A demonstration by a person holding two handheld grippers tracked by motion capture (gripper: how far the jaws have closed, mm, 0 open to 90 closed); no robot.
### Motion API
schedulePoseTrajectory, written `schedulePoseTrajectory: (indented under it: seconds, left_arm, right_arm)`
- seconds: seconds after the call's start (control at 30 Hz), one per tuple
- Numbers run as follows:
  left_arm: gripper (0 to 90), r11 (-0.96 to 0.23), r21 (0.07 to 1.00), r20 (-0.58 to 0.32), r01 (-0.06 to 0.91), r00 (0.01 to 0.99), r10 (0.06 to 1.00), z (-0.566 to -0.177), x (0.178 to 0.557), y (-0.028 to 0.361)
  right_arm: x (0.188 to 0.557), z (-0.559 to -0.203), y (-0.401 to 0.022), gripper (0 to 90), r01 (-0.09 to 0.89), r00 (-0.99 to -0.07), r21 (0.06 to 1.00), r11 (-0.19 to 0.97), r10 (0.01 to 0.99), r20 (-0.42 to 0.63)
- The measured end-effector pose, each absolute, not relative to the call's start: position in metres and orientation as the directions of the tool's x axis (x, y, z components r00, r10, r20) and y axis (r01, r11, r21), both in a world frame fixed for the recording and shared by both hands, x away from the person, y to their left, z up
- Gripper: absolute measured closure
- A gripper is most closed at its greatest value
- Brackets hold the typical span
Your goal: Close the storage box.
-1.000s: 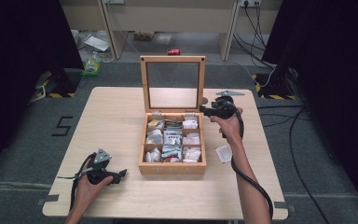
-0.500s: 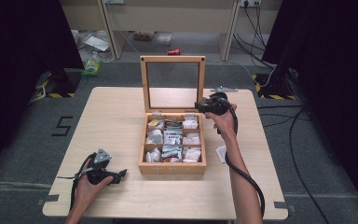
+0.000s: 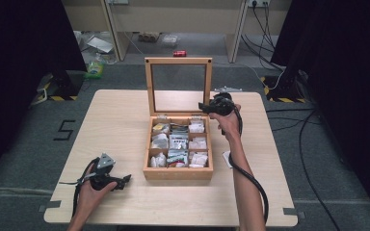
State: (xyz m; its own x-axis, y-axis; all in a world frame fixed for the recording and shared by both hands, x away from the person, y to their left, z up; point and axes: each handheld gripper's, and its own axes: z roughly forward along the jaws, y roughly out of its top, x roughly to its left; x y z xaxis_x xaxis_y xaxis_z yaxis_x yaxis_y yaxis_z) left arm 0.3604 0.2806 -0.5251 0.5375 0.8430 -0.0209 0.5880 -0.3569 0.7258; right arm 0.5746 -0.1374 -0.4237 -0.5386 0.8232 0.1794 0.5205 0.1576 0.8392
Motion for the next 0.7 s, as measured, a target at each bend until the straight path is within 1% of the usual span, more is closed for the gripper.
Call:
schedulePoseTrajectory:
  seconds: [0.27,0.4,0.5,0.7]
  left_arm:
    - [0.2,-0.359,0.726,-0.019,0.587,0.539,0.842,-0.525,0.3603,0.2806]
    - [0.2,-0.358,0.726,-0.021,0.587,0.539,0.842,-0.525,0.36,0.2805]
    - [0.2,-0.36,0.725,-0.02,0.587,0.541,0.841,-0.525,0.3599,0.2807]
    - [0.2,-0.361,0.725,-0.019,0.586,0.541,0.841,-0.525,0.3598,0.2808]
  right_arm:
    - [0.5794,-0.421,-0.1304,42.1,0.516,-0.55,0.842,0.155,0.814,0.188]
    - [0.5821,-0.4211,-0.1304,42.0,0.522,-0.541,0.845,0.12,0.813,0.218]
    - [0.5833,-0.4207,-0.1282,41.6,0.521,-0.54,0.844,0.125,0.814,0.213]
    - [0.584,-0.4198,-0.1298,47.8,0.512,-0.543,0.847,0.141,0.817,0.193]
